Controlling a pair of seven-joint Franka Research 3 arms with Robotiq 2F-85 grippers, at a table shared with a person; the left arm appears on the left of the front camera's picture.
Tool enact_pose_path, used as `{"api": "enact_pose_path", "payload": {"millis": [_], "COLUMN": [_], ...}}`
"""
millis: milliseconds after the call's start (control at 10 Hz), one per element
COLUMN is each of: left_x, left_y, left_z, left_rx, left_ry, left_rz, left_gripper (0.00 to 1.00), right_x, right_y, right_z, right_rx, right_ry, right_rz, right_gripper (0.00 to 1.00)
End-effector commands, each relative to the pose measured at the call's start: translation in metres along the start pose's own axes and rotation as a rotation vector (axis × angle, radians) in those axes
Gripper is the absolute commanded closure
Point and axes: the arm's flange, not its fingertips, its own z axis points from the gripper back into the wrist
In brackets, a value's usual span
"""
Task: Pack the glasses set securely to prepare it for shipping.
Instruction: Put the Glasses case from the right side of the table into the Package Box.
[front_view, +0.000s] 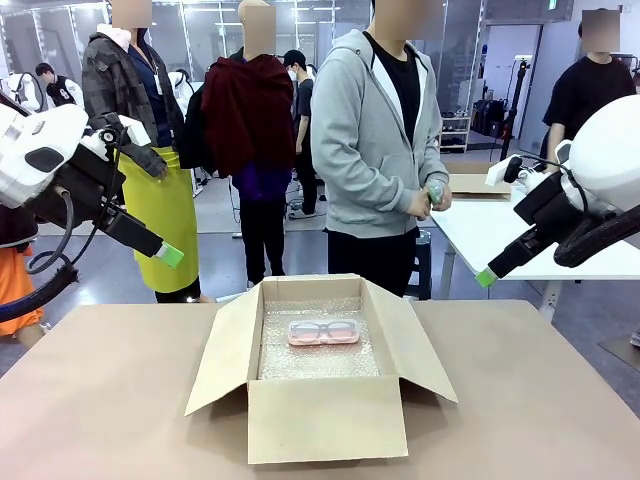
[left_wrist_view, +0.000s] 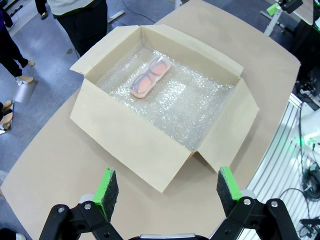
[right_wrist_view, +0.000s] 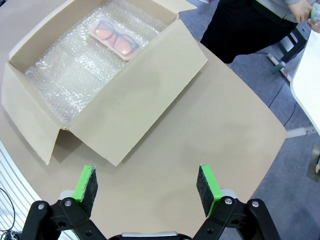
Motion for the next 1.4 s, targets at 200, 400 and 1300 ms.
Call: {"api": "enact_pose_path", "payload": {"millis": [200,400,1300], "left_x": [-0.0001,-0.0001,-0.0001], "left_y": [0.0001,0.0001,0.0001], "left_z": [0.0016,0.0016,0.0016], "left_rx": [-0.01,-0.01,-0.01], "left_ry": [-0.007,-0.007,-0.007], "left_rz": [0.002,0.002,0.002], "left_gripper": [0.0,0.0,0.0], "right_x": [0.0007,0.0007,0.0007], "right_y": [0.0026,0.0026,0.0026], "right_z": [0.0002,0.0002,0.0002], "right_rx": [-0.012,-0.012,-0.012], "right_ry": [-0.005,-0.005,-0.005], "right_rz": [-0.009,-0.009,-0.009], "right_gripper": [0.0,0.0,0.0]}}
